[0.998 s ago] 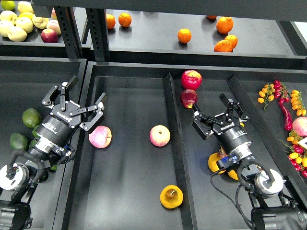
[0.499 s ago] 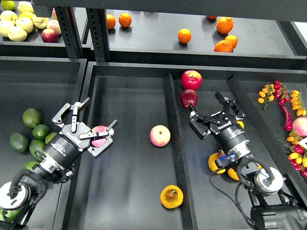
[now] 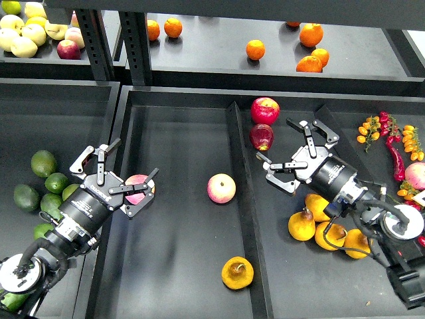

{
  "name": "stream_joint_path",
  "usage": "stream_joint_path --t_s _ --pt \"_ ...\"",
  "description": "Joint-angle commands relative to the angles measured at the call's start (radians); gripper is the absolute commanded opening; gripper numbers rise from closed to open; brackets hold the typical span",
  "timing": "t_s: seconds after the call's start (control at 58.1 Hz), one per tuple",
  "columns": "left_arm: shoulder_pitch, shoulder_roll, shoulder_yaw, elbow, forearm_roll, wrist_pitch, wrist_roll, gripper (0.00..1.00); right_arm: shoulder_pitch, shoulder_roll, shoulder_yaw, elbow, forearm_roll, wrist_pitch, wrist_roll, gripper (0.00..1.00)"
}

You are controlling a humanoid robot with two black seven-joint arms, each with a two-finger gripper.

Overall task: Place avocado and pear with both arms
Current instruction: 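Move the right gripper down toward the yellow-orange pear near the robot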

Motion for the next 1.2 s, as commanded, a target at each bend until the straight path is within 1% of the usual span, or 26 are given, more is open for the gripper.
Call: stream_joint_path --t_s 0.0,0.155,0.224,0.327,0.396,0.516,0.619,0.791,0.998,1.187 --pt "0.007 0.000 -0.001 0.001 0.000 0.000 -0.023 0.99 0.035 -0.064 -0.137 -0.013 -0.044 0.104 0.000 0.99" --pt "0.007 0.000 0.001 0.001 -0.008 0.000 -0.028 0.99 0.038 -0.090 -0.228 -0.015 -0.127 0.157 0.000 0.99" --pt "0.007 0.000 0.001 0.000 -0.009 0.000 -0.036 0.99 0.039 -0.096 -0.254 -0.024 -0.162 0.157 0.000 0.99" --pt "0.007 0.000 0.004 -0.002 -0.012 -0.002 -0.060 0.99 0.047 -0.113 -0.286 -0.047 -0.234 0.157 0.000 0.99" --pt "0.007 0.000 0.005 -0.002 -0.012 0.000 -0.066 0.99 0.050 -0.116 -0.299 -0.065 -0.278 0.157 0.000 1.00" --pt "0.007 0.000 0.005 0.000 -0.014 -0.003 -0.066 0.99 0.058 -0.101 -0.360 -0.099 -0.311 0.157 0.000 0.99" --pt "0.007 0.000 0.007 -0.002 -0.014 -0.005 -0.066 0.99 0.104 -0.096 -0.463 -0.151 -0.312 0.157 0.000 0.99" --pt "0.014 0.000 0.033 0.000 -0.014 -0.005 -0.068 0.99 0.167 -0.095 -0.590 -0.173 -0.311 0.157 0.000 0.99" --pt "0.013 0.000 0.041 -0.002 -0.014 -0.005 -0.065 0.99 0.210 -0.076 -0.673 -0.191 -0.312 0.157 0.000 0.99" --pt "0.013 0.000 0.053 -0.003 -0.014 -0.012 -0.057 0.99 0.228 -0.032 -0.714 -0.234 -0.312 0.157 0.000 0.99"
